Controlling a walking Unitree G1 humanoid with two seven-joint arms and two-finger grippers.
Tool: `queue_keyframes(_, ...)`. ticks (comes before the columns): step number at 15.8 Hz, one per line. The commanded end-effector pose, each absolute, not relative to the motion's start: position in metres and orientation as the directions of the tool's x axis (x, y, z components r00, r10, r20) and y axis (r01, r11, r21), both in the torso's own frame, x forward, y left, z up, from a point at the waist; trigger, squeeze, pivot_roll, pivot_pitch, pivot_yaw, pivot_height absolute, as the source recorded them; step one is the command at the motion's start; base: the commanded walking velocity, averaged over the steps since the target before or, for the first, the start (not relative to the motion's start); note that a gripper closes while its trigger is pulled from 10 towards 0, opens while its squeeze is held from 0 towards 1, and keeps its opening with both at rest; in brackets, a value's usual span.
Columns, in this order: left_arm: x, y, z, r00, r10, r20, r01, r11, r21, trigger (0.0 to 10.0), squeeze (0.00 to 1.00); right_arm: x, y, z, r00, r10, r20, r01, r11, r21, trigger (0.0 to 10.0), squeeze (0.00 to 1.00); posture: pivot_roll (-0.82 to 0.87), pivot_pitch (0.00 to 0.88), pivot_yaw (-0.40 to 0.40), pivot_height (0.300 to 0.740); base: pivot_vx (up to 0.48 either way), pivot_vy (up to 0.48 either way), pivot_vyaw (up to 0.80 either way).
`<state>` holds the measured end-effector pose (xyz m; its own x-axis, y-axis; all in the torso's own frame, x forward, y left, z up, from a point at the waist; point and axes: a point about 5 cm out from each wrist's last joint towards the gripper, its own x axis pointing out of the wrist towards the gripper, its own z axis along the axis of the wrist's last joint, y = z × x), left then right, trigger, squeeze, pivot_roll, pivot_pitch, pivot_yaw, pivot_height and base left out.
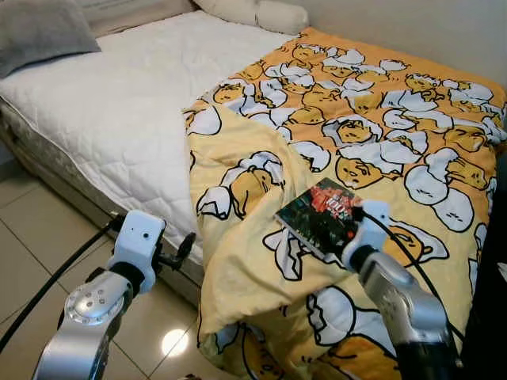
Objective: Clean up the room
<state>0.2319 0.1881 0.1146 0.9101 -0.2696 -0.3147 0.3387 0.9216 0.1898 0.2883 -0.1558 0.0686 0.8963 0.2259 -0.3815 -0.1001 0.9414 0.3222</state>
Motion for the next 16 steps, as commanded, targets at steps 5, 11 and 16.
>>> queue_keyframes(5,0.241,0.164,0.108,0.802,-0.482,-0.354,0.557,0.816,0.151,10.0,0.95,0.308,-0.168,0.062,0.876,0.217,-0.431,0.004,0.889,0.457,10.0,1.0,-0.06,0.0,-0.01,0.74,0.0,0.0,0.0)
queue_keyframes(11,0.244,0.154,0.11,0.702,-0.602,-0.38,0.685,0.717,0.131,10.0,0.94,0.323,-0.165,0.047,0.84,0.186,-0.51,0.151,0.821,0.55,10.0,0.8,-0.07,0.0,0.009,0.74,0.0,0.0,0.0)
queue_keyframes(16,0.244,0.153,0.108,0.686,-0.612,-0.395,0.703,0.697,0.14,10.0,0.89,0.324,-0.18,0.042,0.818,0.133,-0.559,0.217,0.83,0.515,10.0,0.0,-0.07,0.0,-0.014,0.74,0.0,0.0,0.0)
